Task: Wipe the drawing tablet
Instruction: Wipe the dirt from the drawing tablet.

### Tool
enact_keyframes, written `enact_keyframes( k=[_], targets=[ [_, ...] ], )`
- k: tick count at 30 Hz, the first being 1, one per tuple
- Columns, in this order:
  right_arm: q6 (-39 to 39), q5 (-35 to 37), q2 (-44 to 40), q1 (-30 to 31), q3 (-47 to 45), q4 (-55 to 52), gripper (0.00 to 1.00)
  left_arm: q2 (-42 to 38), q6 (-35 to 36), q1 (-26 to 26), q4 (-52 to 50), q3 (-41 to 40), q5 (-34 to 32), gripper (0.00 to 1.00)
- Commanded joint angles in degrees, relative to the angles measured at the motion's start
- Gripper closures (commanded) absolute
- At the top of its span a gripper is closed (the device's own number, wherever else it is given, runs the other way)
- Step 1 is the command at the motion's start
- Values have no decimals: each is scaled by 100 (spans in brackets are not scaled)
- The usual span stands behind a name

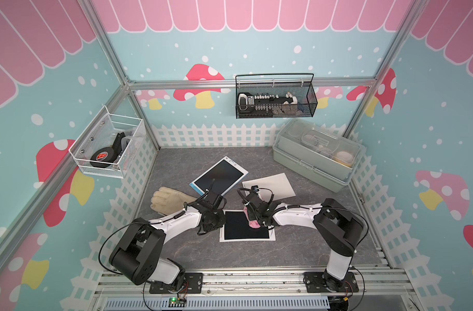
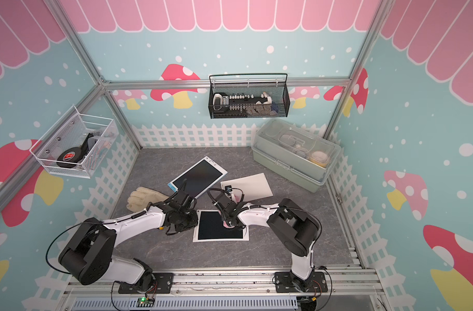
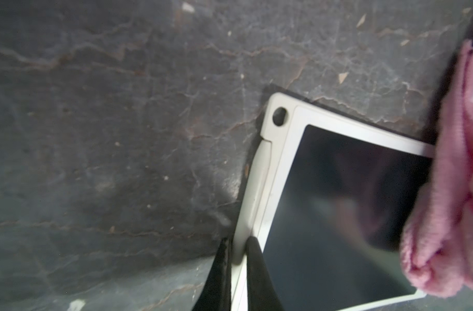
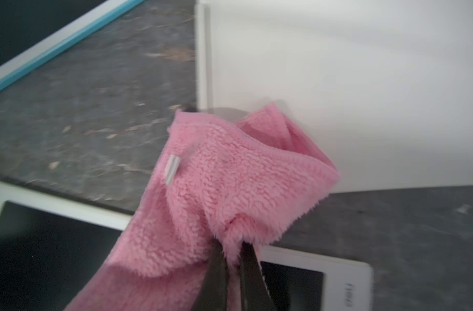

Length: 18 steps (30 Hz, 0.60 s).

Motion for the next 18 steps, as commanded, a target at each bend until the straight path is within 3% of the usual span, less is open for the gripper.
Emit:
enact_keyframes(
  k=[1, 4, 11, 14, 18],
  targets=[
    [34, 390, -553, -428, -743, -824, 100, 384, -133, -27, -448, -384, -188, 90],
    [-296, 334, -667, -363, -706, -784, 100, 419, -129, -35, -423, -362, -171, 90],
    [-376, 197, 272, 608, 714, -947, 100, 523, -126, -90, -416, -253, -134, 90],
    [-33, 208, 246, 462, 460, -1102, 100, 536, -179, -113, -408, -251, -155, 90],
    [162, 309, -546, -130, -583, -1264, 100, 529, -205, -111, -394, -287, -175, 90]
  ],
)
